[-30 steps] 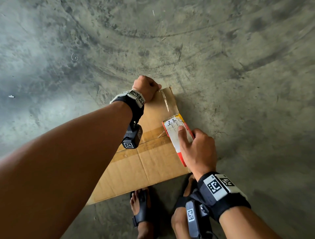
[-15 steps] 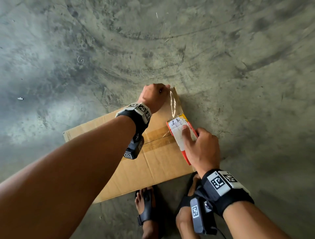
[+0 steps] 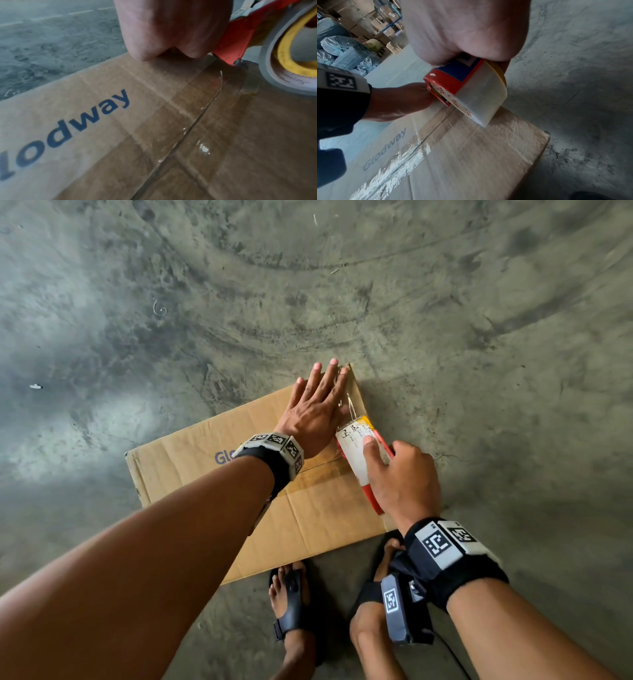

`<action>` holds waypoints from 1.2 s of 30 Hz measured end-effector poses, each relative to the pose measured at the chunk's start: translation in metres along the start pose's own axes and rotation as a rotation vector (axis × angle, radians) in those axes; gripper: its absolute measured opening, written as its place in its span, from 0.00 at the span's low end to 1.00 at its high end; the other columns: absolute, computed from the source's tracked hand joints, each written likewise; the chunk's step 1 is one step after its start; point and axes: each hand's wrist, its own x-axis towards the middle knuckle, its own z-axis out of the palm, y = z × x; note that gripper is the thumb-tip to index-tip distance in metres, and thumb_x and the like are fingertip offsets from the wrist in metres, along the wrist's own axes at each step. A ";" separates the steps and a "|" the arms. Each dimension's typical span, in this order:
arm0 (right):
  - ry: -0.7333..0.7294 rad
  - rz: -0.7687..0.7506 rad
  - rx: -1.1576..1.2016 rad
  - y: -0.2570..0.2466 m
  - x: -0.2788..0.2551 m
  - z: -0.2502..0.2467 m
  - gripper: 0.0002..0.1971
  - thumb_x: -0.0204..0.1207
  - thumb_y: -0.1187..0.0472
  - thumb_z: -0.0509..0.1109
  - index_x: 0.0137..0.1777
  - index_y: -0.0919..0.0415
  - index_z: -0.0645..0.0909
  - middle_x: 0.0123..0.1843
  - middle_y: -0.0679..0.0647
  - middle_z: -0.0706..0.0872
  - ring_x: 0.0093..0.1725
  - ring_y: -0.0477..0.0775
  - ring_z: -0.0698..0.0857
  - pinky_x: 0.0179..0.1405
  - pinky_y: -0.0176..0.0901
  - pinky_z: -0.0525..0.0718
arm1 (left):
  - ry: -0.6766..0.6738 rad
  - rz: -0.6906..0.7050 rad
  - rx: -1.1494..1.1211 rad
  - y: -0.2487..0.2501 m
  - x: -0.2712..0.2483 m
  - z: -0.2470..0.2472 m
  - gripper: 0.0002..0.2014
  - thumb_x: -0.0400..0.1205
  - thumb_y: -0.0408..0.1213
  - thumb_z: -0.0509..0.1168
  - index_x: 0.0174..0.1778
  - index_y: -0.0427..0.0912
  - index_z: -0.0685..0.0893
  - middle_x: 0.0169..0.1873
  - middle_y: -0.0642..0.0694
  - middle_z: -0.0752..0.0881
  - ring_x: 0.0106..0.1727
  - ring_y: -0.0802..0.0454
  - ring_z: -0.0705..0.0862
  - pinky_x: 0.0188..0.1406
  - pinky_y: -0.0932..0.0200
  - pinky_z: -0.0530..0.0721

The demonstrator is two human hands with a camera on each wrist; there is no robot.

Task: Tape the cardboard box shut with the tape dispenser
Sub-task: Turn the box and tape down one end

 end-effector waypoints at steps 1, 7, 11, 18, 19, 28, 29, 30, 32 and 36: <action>-0.006 0.006 -0.012 -0.001 0.001 0.000 0.25 0.78 0.38 0.60 0.31 0.58 0.70 0.34 0.61 0.84 0.31 0.62 0.74 0.29 0.47 0.68 | -0.004 0.004 0.004 -0.002 0.001 0.002 0.30 0.91 0.52 0.43 0.88 0.51 0.40 0.88 0.50 0.38 0.87 0.45 0.34 0.85 0.43 0.37; -0.044 0.046 -0.068 -0.010 -0.003 -0.008 0.25 0.79 0.37 0.59 0.41 0.61 0.80 0.41 0.61 0.86 0.35 0.60 0.74 0.33 0.47 0.70 | -0.036 0.003 0.035 -0.003 0.002 0.002 0.30 0.90 0.53 0.40 0.87 0.51 0.37 0.87 0.49 0.35 0.86 0.44 0.32 0.84 0.43 0.35; -0.041 0.068 -0.051 -0.008 -0.011 -0.014 0.24 0.79 0.38 0.59 0.39 0.60 0.79 0.40 0.61 0.85 0.35 0.60 0.73 0.33 0.48 0.70 | -0.066 0.025 0.026 -0.001 -0.001 0.001 0.30 0.90 0.54 0.39 0.87 0.53 0.36 0.87 0.50 0.35 0.87 0.46 0.32 0.85 0.43 0.35; -0.056 0.112 -0.076 0.028 -0.055 -0.015 0.30 0.76 0.32 0.54 0.38 0.59 0.81 0.38 0.59 0.87 0.40 0.66 0.84 0.36 0.51 0.83 | -0.061 0.030 0.058 0.002 -0.003 0.006 0.30 0.90 0.54 0.40 0.87 0.53 0.37 0.87 0.50 0.36 0.87 0.45 0.34 0.85 0.43 0.37; -0.052 0.115 -0.072 0.035 -0.063 -0.014 0.30 0.76 0.31 0.54 0.39 0.59 0.81 0.38 0.59 0.87 0.40 0.65 0.85 0.36 0.51 0.84 | -0.054 0.030 0.058 0.002 -0.003 0.006 0.31 0.90 0.54 0.40 0.87 0.53 0.37 0.87 0.50 0.36 0.87 0.45 0.34 0.84 0.43 0.37; -0.042 0.162 -0.022 0.047 -0.087 -0.004 0.28 0.77 0.33 0.57 0.44 0.58 0.84 0.43 0.59 0.90 0.44 0.66 0.87 0.37 0.49 0.83 | -0.072 0.037 0.072 0.003 -0.002 0.005 0.33 0.89 0.58 0.38 0.87 0.52 0.36 0.87 0.48 0.36 0.87 0.44 0.34 0.85 0.41 0.38; -0.049 0.168 -0.024 0.047 -0.085 -0.003 0.28 0.77 0.33 0.58 0.44 0.58 0.84 0.43 0.59 0.90 0.44 0.65 0.87 0.37 0.49 0.82 | -0.074 0.038 0.075 0.003 -0.002 0.005 0.33 0.88 0.59 0.39 0.87 0.52 0.36 0.87 0.48 0.36 0.87 0.44 0.34 0.85 0.41 0.38; -0.056 0.173 -0.032 0.048 -0.083 -0.003 0.27 0.77 0.33 0.58 0.44 0.58 0.84 0.43 0.58 0.90 0.44 0.65 0.87 0.36 0.48 0.81 | -0.075 0.039 0.079 0.003 -0.002 0.005 0.34 0.88 0.59 0.39 0.87 0.52 0.36 0.87 0.48 0.35 0.87 0.43 0.34 0.85 0.41 0.38; -0.067 0.178 -0.044 0.051 -0.079 -0.001 0.29 0.75 0.32 0.56 0.43 0.58 0.84 0.42 0.58 0.90 0.43 0.65 0.87 0.36 0.49 0.83 | -0.070 0.040 0.084 0.002 -0.002 0.006 0.34 0.88 0.60 0.40 0.87 0.52 0.36 0.87 0.48 0.35 0.87 0.43 0.34 0.85 0.40 0.39; -0.064 0.196 -0.068 0.052 -0.072 0.003 0.31 0.75 0.31 0.55 0.44 0.59 0.85 0.42 0.59 0.89 0.44 0.66 0.87 0.38 0.51 0.84 | -0.075 0.022 0.085 0.003 -0.001 0.009 0.36 0.87 0.63 0.41 0.87 0.52 0.34 0.87 0.49 0.34 0.86 0.44 0.32 0.85 0.42 0.36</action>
